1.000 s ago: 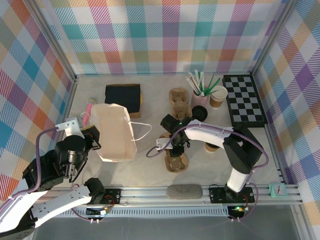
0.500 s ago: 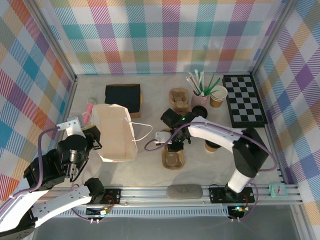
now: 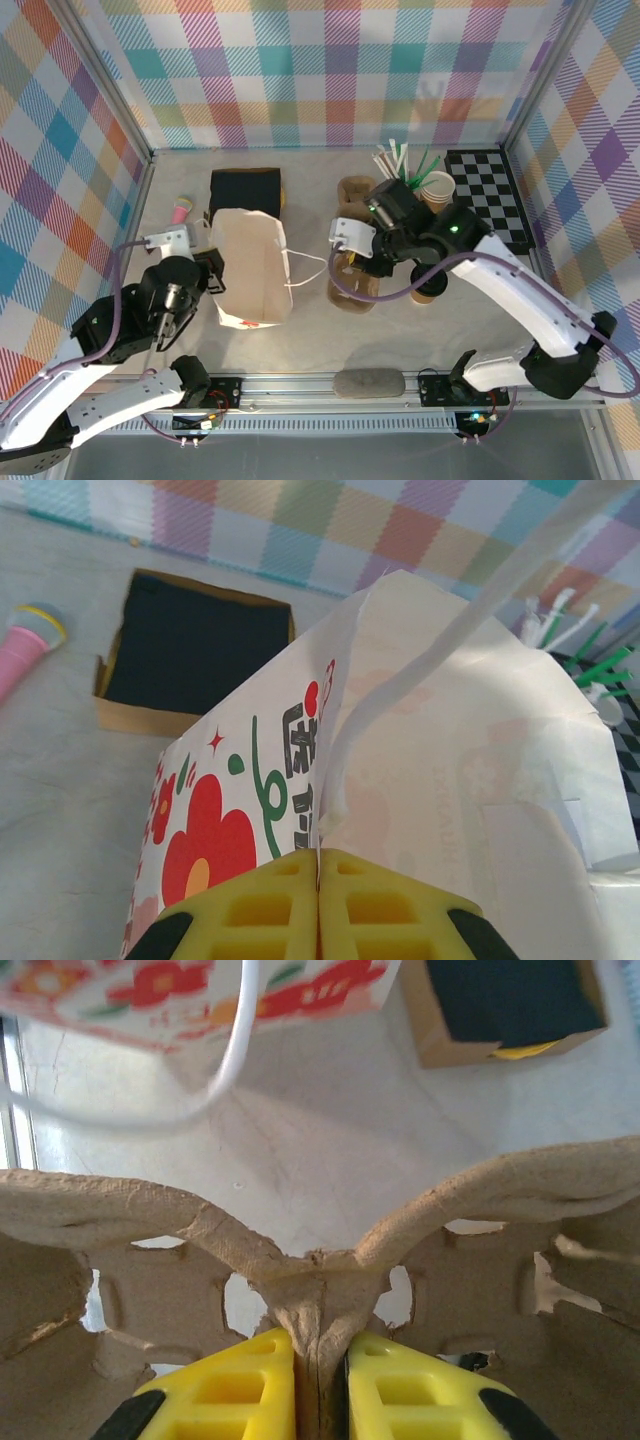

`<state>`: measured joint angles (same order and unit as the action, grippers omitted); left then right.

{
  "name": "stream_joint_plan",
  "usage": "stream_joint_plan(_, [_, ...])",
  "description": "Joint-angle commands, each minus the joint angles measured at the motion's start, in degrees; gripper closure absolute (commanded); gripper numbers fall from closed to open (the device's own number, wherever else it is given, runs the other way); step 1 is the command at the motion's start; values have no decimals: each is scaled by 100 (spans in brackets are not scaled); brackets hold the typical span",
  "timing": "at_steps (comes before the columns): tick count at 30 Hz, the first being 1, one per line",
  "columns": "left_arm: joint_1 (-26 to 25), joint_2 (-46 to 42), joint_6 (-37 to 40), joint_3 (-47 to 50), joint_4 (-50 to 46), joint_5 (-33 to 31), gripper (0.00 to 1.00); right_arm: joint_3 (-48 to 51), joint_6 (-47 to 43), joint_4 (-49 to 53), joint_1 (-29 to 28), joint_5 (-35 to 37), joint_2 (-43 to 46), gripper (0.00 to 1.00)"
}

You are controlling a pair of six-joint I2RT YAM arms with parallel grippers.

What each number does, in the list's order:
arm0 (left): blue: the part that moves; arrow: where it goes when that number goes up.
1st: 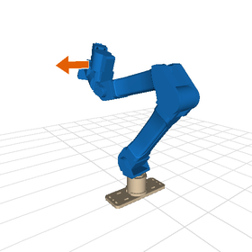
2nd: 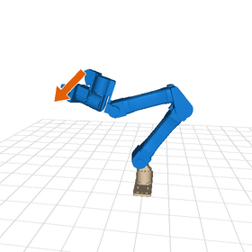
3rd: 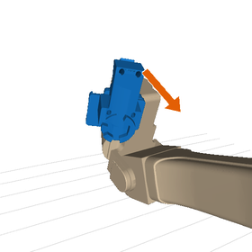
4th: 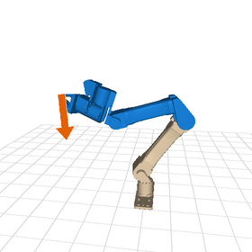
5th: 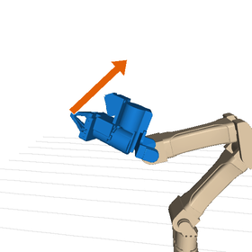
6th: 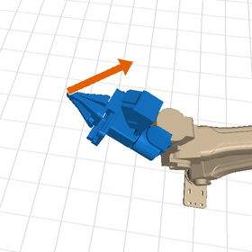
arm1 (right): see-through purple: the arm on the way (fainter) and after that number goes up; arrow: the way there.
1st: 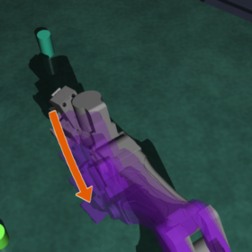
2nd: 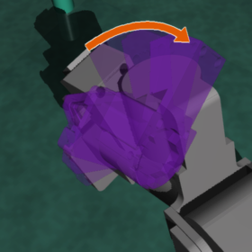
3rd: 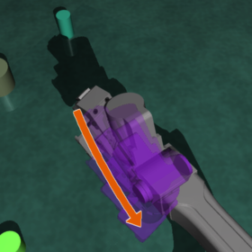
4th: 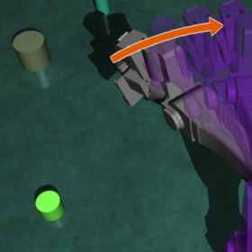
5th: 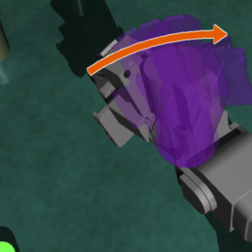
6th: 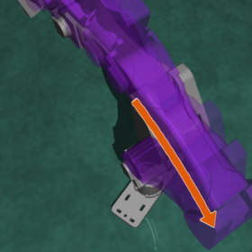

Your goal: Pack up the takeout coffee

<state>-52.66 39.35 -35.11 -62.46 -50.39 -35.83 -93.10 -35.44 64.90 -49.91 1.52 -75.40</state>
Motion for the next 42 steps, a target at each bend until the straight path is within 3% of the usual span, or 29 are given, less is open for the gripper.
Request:
stream_joint_plan(1, [55, 225, -87, -83, 460, 547, 92, -576, 22, 553, -28, 192, 164, 82])
stream_joint_plan(7, [54, 568, -248, -44, 914, 1016, 92, -1795, -177, 1032, -28, 552, 56, 82])
stream_joint_plan(12, [55, 926, -407, -56, 1181, 1327, 92, -3128, -143, 1360, -56, 49, -429, 81])
stream_joint_plan(19, [55, 1178, -623, -14, 1445, 1583, 92, -3893, 242, 1219, -230, -977, -926, 83])
stream_joint_plan(31, [52, 1211, -749, 224, 1603, 1676, 92, -3101, 615, 936, -357, -1716, -1780, 89])
stream_joint_plan(42, [52, 1088, -786, 414, 1532, 1616, 92, -2578, 460, 1367, -456, -2087, -2142, 92])
